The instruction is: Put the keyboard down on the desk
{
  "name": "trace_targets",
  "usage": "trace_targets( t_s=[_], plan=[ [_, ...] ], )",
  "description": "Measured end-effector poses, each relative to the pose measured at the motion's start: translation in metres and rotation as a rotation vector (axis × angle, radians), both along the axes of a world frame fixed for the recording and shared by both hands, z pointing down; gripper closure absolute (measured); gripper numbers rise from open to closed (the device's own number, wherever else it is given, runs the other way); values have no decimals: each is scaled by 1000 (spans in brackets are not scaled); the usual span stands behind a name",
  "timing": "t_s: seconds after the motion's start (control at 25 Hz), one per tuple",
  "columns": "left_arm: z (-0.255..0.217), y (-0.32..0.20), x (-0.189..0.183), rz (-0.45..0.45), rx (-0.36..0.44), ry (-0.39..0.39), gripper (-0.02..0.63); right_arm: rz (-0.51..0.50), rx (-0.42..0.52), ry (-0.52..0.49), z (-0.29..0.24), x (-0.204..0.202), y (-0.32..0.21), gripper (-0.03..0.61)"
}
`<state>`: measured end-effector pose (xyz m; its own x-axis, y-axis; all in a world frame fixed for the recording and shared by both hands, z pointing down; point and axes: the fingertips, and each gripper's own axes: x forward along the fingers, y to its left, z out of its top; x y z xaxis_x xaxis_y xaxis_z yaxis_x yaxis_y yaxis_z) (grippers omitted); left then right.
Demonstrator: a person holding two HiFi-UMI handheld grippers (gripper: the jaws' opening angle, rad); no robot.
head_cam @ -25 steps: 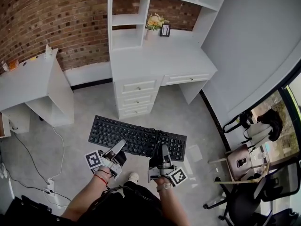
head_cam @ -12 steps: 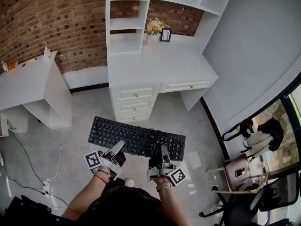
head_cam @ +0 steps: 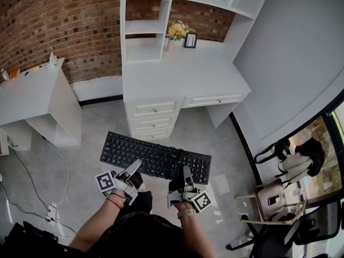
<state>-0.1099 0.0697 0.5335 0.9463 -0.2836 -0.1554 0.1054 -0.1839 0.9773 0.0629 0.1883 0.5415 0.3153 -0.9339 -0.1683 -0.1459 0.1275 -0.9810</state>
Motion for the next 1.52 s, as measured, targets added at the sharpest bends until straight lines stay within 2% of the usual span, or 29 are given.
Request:
trace_targets(
  t_s=[0.36,0.92,1.52],
  plan=[
    [13,-31,31,-2,-19,-6,555,-9,-20,-7,12,31,-32,503],
    [22,-121,100,0,-48,-33,557,-36,-51,-11,16,102,-125,503],
    [45,-208,154,-2,-94,-46,557,-25,-91,-43,38,155,-210,505]
  ],
)
